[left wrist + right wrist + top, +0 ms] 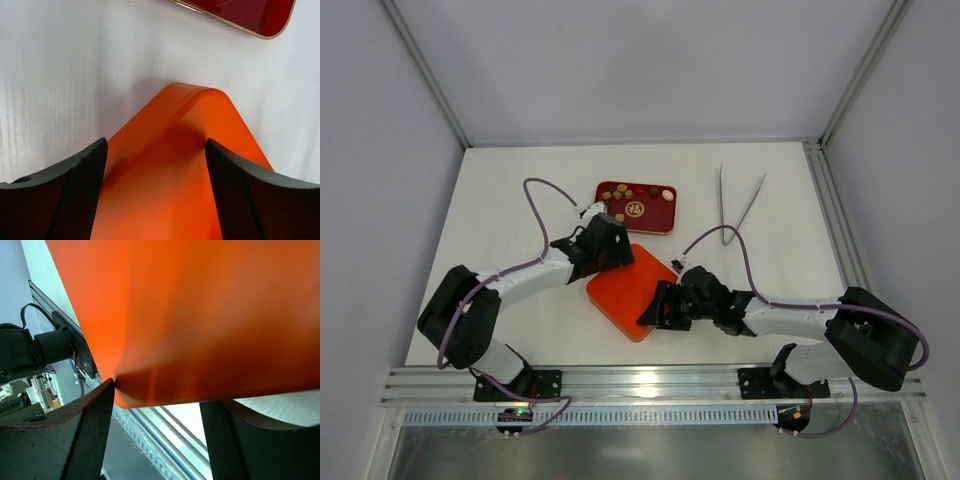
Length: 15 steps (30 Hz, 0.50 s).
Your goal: Pack the chocolate
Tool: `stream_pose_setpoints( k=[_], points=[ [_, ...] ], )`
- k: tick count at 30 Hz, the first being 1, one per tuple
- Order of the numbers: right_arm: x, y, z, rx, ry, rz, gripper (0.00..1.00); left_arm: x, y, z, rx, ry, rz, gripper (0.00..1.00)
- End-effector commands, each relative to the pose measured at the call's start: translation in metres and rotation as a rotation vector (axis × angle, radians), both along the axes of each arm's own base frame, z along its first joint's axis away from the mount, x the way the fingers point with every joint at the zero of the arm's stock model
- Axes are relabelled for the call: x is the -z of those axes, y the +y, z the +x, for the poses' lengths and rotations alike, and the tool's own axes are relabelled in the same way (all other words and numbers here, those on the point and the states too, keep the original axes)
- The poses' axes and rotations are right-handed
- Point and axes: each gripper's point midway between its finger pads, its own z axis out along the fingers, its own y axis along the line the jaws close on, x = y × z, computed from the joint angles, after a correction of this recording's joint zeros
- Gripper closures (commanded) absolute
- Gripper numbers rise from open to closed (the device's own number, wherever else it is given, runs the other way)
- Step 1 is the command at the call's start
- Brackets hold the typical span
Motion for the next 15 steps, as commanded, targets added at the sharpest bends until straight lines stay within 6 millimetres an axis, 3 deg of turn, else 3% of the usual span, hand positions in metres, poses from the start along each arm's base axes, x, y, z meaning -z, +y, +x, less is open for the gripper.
stream_pose_setpoints(
  k=[1, 5, 8, 9, 10, 12, 13, 15],
  points=[
    [0.02, -0.023, 0.027, 0.124, -0.062, -0.124, 0.35, 0.071, 0.027, -0.12, 0.149, 0.467, 0.117, 0.25],
    [0.019, -0.03, 0.046, 0.145, -0.069, -0.159, 0.44, 0.072, 0.019, -0.127, 0.155, 0.495, 0.063, 0.3],
    [0.013, -0.036, 0.073, 0.164, -0.076, -0.14, 0.51, 0.072, 0.009, -0.129, 0.132, 0.499, -0.009, 0.32],
    [0.019, -0.04, 0.077, 0.146, -0.073, -0.175, 0.53, 0.073, 0.008, -0.132, 0.129, 0.509, -0.023, 0.33],
    [0.008, -0.038, 0.095, 0.159, -0.101, -0.168, 0.53, 0.071, 0.004, -0.129, 0.122, 0.498, -0.044, 0.35],
    [0.013, -0.04, 0.106, 0.146, -0.095, -0.214, 0.6, 0.069, 0.0, -0.128, 0.108, 0.496, -0.065, 0.36],
    [0.003, -0.036, 0.122, 0.141, -0.123, -0.203, 0.62, 0.068, -0.001, -0.127, 0.105, 0.494, -0.069, 0.37],
    [0.001, -0.034, 0.134, 0.126, -0.125, -0.222, 0.66, 0.066, -0.003, -0.125, 0.104, 0.487, -0.075, 0.4]
  ],
)
